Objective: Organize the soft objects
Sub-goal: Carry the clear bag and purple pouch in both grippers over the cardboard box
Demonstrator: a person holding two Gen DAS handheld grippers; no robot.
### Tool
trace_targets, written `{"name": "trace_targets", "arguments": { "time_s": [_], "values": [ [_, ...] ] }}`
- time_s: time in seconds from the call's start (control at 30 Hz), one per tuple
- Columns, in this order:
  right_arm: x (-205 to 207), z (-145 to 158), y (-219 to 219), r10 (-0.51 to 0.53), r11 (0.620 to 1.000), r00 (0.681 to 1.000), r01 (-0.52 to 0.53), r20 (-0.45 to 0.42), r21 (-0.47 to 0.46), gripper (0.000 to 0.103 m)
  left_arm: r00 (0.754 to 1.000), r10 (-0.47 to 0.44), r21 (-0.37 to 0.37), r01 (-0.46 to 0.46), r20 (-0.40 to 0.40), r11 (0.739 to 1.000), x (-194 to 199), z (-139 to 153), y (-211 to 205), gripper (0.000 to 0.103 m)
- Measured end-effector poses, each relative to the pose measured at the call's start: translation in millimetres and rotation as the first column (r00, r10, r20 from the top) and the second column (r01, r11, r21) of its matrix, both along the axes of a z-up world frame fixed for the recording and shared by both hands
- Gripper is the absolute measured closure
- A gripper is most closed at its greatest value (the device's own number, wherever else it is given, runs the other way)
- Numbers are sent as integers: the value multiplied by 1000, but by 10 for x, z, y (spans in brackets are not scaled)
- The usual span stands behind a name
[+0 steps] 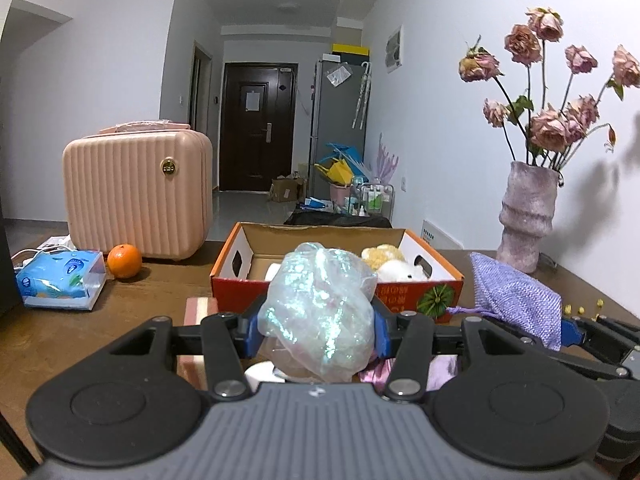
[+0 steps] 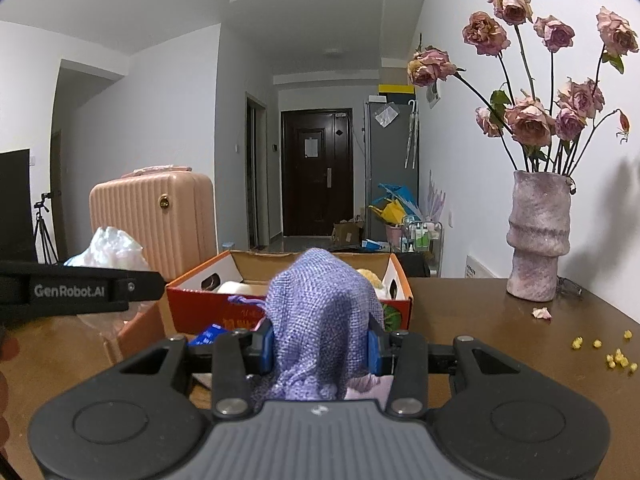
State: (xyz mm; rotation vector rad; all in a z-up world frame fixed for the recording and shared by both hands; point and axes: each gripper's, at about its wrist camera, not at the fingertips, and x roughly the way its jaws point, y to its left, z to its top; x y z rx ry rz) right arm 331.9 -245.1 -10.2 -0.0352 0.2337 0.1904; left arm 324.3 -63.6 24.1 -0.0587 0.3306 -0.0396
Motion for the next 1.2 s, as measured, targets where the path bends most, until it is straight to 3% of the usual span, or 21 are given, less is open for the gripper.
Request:
{"name": "trace_targets", "arguments": {
  "time_s": [0.4,1.2],
  "values": [
    [405,49,-91,-2,1000,1000,2,6,28,62,1000,23,-26,-23,-12,999,401,-8,-12,51],
    [1396,196,-195,5,1000,1000,-5,15,-1,62,998,68,-63,-68,-12,996,1259,24,-117,51]
  ]
}}
